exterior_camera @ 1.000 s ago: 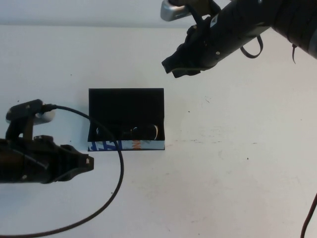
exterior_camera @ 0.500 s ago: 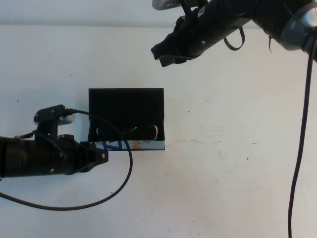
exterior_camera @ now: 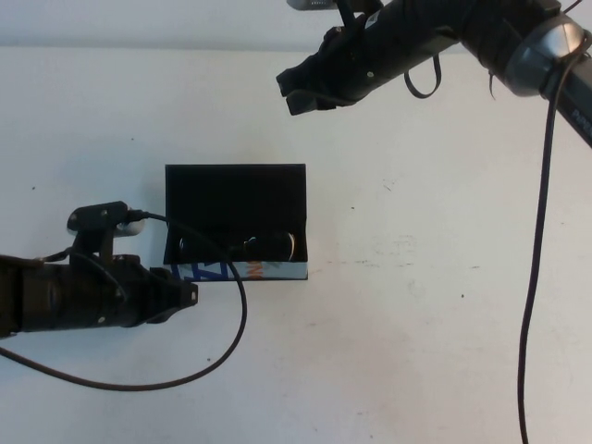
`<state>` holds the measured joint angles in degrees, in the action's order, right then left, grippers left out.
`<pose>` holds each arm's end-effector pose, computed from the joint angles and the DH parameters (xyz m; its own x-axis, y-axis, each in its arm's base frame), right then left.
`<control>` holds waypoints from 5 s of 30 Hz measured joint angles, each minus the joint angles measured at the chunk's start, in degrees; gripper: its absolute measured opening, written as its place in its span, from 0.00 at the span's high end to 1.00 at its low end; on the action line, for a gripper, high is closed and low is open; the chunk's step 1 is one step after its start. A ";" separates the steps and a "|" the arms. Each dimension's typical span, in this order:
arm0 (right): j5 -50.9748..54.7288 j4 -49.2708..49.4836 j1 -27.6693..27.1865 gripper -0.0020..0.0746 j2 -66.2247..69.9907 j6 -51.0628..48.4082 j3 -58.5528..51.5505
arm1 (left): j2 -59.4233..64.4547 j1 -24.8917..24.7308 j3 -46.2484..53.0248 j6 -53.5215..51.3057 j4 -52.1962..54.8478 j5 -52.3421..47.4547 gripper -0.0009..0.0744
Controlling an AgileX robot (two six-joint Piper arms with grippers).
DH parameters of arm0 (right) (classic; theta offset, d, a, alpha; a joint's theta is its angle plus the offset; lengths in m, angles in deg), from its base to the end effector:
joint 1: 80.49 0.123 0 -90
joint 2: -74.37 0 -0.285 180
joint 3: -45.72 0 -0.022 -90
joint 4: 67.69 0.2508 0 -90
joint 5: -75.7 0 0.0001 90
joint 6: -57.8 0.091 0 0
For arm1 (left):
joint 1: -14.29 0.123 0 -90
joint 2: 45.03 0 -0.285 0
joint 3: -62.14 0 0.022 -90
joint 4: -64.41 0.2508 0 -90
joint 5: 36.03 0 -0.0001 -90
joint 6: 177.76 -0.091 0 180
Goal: Return glasses to glasses case
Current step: Close the glasses case
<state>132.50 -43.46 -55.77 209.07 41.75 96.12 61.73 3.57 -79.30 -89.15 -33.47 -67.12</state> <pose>0.4450 0.2393 0.3082 -0.6582 -0.3428 -0.6703 -0.6247 0.7456 0.2321 0.2788 -0.1002 0.1418 -0.8171 0.0361 -0.5754 0.3715 0.7961 -0.4776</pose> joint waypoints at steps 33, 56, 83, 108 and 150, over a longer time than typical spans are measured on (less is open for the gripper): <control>-4.91 8.17 -1.23 0.98 8.84 -2.77 3.01 | 4.30 0.00 -5.12 -2.19 -0.20 3.02 0.99; 2.58 10.34 -1.45 0.98 13.83 -2.77 6.80 | 4.30 0.00 -5.12 -2.33 -0.20 2.88 0.99; 11.93 9.55 -1.87 0.98 14.64 -2.54 16.09 | 4.40 0.00 -5.12 -2.35 -0.20 2.88 0.99; 13.74 13.93 -4.86 0.98 18.60 -2.34 13.83 | 4.40 0.00 -5.12 -2.35 -0.20 2.88 0.99; 13.52 15.07 5.11 0.98 10.53 -5.80 -2.08 | 4.40 0.00 -5.12 -2.35 0.07 2.88 0.99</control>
<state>146.02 -28.39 -50.66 219.60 35.96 94.04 66.13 3.57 -84.41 -91.50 -33.40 -64.24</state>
